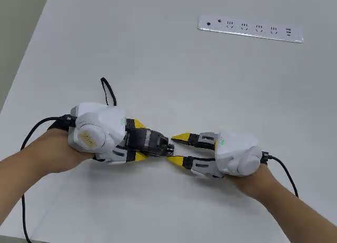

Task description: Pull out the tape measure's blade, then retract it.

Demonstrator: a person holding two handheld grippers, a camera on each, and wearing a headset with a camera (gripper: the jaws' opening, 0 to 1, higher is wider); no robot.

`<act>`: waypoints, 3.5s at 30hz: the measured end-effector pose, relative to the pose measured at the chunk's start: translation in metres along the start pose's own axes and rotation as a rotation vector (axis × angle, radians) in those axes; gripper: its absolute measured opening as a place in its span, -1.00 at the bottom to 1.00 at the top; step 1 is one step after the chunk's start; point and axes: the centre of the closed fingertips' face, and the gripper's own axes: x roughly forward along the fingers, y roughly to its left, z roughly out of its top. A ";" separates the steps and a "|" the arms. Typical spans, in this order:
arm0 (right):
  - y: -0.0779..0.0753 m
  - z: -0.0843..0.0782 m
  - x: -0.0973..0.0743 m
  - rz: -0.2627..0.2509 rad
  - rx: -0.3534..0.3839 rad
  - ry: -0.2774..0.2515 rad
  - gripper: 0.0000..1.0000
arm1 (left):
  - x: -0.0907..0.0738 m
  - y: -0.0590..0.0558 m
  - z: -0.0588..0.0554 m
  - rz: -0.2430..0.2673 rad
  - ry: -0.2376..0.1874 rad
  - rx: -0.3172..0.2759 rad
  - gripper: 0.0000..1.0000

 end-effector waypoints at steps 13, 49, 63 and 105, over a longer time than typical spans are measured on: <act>0.002 0.000 0.002 0.014 -0.016 -0.012 -0.71 | 0.000 0.000 0.000 -0.002 -0.001 0.001 -0.33; 0.003 -0.001 0.000 0.018 0.027 -0.022 -0.79 | 0.001 0.000 -0.001 -0.005 0.005 0.006 -0.35; 0.002 -0.006 -0.009 0.019 0.030 -0.020 -0.80 | 0.000 0.000 0.001 -0.007 0.001 0.007 -0.35; 0.000 -0.024 -0.054 -0.007 0.060 -0.024 -0.81 | 0.000 -0.001 0.004 -0.009 0.000 0.011 -0.35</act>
